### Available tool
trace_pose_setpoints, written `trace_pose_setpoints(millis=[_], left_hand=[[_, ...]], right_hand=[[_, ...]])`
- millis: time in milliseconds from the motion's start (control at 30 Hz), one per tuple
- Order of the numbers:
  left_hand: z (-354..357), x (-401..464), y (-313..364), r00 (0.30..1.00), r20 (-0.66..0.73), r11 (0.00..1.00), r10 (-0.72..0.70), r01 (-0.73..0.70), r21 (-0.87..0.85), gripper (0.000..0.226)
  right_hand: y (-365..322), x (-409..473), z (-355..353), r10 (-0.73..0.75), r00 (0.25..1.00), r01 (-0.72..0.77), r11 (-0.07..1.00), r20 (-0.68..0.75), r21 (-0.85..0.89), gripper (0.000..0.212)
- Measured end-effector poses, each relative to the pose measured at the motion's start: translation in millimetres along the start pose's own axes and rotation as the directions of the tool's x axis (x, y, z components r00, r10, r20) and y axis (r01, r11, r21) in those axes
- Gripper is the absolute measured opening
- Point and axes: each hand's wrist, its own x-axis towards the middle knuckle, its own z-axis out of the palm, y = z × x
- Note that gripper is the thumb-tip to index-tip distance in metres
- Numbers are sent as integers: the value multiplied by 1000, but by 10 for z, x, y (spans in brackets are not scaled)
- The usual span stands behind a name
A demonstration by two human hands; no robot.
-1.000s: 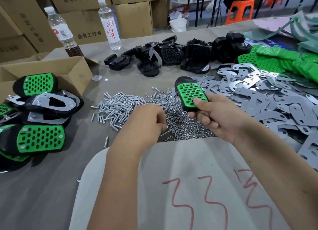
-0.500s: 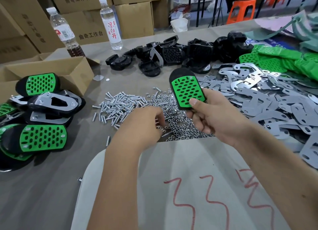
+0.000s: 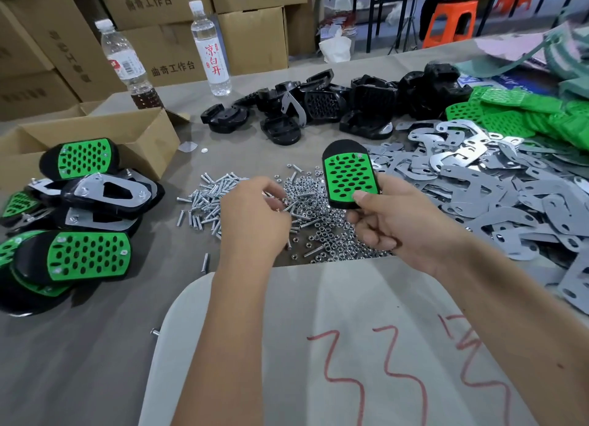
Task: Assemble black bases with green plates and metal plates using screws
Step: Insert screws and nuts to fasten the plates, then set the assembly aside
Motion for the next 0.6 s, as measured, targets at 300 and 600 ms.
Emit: trace_pose_setpoints(millis=[300,600], left_hand=[[94,20,144,986,-94,516,-137,-9,-856,26],[162,73,75,964,-265,761,-26,-153,-630,32]], right_hand=[[18,-9,-18,-96,992,109,978,81,-178,11],[75,-34,38,-111,969,163,959,220,-234,16]])
